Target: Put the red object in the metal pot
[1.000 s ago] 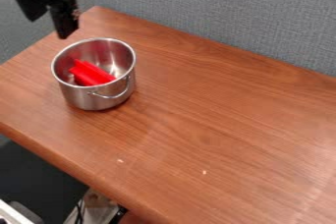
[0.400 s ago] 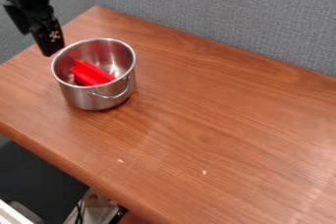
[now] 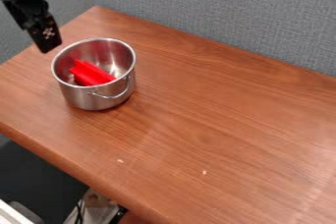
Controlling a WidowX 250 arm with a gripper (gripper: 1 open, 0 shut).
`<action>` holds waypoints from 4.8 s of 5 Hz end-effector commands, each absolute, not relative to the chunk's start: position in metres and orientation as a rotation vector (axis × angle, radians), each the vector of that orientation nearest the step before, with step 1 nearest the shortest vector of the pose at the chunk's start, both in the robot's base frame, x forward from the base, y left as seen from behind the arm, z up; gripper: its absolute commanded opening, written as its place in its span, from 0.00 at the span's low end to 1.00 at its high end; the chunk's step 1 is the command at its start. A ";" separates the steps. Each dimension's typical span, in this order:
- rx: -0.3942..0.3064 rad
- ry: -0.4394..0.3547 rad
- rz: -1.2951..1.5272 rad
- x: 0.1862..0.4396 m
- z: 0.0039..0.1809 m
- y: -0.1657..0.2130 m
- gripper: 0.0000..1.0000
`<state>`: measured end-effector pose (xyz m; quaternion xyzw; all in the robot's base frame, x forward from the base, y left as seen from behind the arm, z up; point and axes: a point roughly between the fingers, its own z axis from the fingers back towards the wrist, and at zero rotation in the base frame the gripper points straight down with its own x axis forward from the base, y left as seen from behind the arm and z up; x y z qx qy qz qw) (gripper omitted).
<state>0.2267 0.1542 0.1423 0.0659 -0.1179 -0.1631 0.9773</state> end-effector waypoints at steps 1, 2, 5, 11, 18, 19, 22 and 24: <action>0.144 -0.268 -0.286 0.242 0.154 0.161 1.00; 0.171 -0.275 -0.231 0.253 0.154 0.165 1.00; 0.203 -0.249 0.118 0.278 0.133 0.177 1.00; 0.211 -0.221 -0.089 0.240 0.146 0.158 1.00; 0.266 -0.246 0.039 0.252 0.173 0.161 1.00; 0.249 -0.228 -0.079 0.256 0.174 0.160 1.00; 0.180 -0.246 -0.050 0.264 0.177 0.177 1.00; 0.121 -0.217 -0.086 0.275 0.174 0.171 1.00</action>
